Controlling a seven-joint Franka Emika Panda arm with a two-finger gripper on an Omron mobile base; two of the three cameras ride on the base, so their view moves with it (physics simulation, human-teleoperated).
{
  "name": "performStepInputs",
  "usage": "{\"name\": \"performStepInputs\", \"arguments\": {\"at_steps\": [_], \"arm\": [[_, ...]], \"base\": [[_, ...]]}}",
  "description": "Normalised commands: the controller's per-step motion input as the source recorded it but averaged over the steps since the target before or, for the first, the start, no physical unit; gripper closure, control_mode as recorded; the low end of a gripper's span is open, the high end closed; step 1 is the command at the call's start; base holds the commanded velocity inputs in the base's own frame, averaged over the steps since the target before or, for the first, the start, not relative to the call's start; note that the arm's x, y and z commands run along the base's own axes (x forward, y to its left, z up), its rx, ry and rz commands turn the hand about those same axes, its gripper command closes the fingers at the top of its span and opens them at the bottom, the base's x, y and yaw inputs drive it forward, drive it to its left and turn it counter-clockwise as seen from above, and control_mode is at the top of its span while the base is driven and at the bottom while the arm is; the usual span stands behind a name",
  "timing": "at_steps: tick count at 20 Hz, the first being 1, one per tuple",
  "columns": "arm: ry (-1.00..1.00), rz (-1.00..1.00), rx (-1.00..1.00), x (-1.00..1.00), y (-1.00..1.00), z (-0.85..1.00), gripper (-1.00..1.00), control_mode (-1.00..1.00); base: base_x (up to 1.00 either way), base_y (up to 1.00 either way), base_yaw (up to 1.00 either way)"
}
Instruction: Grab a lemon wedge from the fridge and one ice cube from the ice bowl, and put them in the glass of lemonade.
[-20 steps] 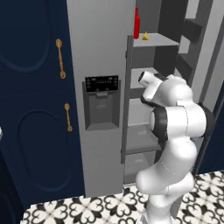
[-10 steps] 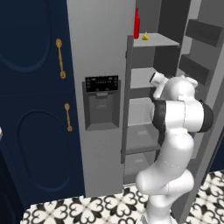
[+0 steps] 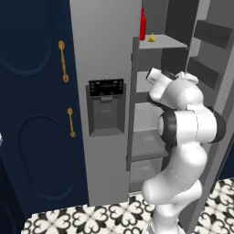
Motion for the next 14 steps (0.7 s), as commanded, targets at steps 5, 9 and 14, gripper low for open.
{"name": "performStepInputs", "arguments": {"at_steps": [5, 9, 14], "arm": [[-0.24, 0.01, 0.18, -0.03, 0.99, -0.11, -1.00, -1.00], [-0.36, 0.05, 0.62, 0.00, 0.76, -0.80, -1.00, -1.00], [-0.32, 0.12, 0.76, 0.01, 0.63, -0.92, -1.00, -1.00]], "base": [[0.00, 0.00, 0.00], [0.00, 0.00, 0.00], [0.00, 0.00, 0.00]]}}
